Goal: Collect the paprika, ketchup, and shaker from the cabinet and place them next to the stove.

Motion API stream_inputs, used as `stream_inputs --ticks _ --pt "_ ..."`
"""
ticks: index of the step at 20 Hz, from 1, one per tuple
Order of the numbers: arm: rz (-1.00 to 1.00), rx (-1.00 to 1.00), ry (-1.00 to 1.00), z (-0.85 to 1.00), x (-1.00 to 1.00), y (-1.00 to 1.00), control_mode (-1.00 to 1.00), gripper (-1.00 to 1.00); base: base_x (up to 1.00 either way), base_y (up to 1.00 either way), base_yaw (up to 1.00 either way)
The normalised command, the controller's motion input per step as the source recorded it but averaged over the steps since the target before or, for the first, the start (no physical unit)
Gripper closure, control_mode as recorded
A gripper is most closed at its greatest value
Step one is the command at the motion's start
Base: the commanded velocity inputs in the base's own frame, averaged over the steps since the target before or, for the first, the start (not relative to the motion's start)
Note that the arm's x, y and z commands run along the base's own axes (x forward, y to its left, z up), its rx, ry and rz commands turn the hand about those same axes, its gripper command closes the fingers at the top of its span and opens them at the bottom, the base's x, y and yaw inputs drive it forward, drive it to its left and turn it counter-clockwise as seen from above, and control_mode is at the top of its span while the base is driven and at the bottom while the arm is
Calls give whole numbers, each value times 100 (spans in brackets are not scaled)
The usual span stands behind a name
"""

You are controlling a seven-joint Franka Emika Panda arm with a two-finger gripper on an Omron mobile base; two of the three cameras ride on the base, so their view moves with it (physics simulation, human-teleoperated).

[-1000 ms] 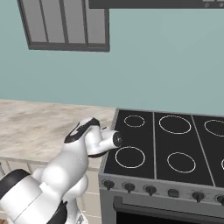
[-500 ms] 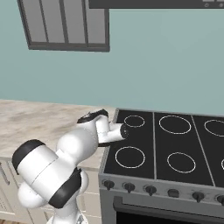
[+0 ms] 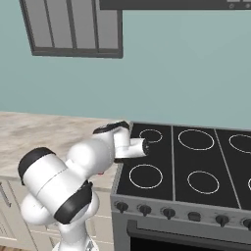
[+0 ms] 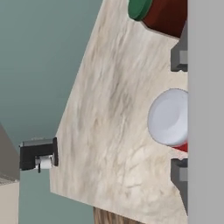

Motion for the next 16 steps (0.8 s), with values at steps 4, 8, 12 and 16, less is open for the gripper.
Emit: stream_inputs --ticks 4,8,12,16 --pt "0 -1 0 0 -10 31 -100 -100 0 0 0" --pt "0 -1 0 1 -10 29 -100 -100 0 0 0" --pt "0 0 -1 17 -24 4 -100 -100 0 0 0" --pt "0 0 0 40 -8 0 -100 -100 0 0 0"
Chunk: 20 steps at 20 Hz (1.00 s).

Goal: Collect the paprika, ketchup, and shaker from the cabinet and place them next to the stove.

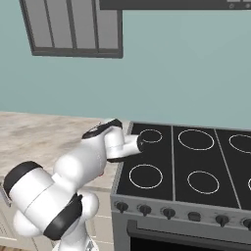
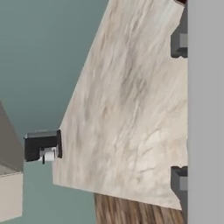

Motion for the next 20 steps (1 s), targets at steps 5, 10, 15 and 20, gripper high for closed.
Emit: stream_inputs --ticks 5,10,15,20 --pt "0 0 0 57 -1 0 -100 -100 0 0 0" --pt "0 0 0 52 -33 6 -100 -100 0 0 0" --pt "0 0 1 34 -63 44 -100 -100 0 0 0" --pt "0 -1 3 14 -72 87 -100 -100 0 0 0"
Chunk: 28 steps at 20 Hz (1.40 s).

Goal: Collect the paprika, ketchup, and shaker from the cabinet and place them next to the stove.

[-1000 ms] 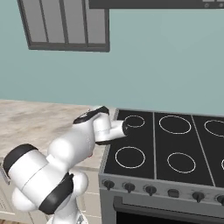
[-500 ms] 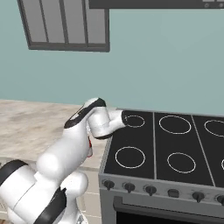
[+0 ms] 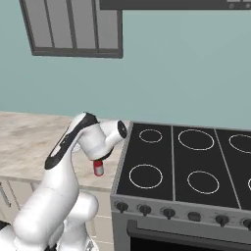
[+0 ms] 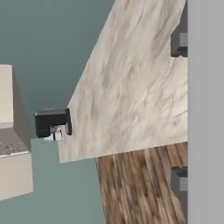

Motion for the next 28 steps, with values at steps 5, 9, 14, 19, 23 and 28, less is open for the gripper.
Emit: stream_inputs --ticks 5,9,14,19,23,28 --pt "0 -4 5 1 -67 100 -100 -100 0 0 0" --pt "-3 -3 5 0 -68 100 -100 -100 0 0 0" --pt "-9 -1 2 -8 -80 84 -100 -100 0 0 0" --pt "-21 0 0 -14 -100 33 -100 -100 0 0 0" --pt "-27 0 -1 -13 -100 21 -100 -100 0 0 0" --pt "-9 0 0 -9 -38 3 100 -100 -41 0 -5"
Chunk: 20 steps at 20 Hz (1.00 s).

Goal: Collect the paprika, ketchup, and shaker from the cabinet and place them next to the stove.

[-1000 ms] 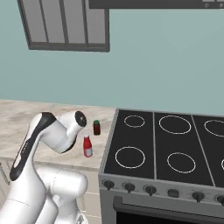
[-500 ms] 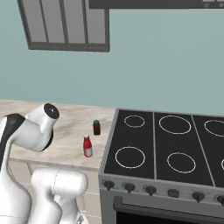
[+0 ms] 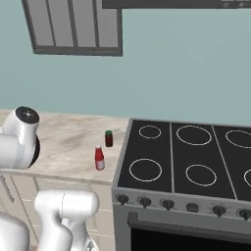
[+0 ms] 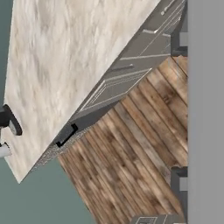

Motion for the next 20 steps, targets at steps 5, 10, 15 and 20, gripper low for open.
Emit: stream_inputs --ticks 5,10,15,20 --pt "0 0 0 0 0 0 100 -100 -92 14 -1" --pt "0 0 0 0 0 0 100 -100 -96 74 -7" --pt "0 0 0 0 0 0 100 -100 -74 100 -15" --pt "0 0 0 0 0 0 100 -100 -56 100 -17"
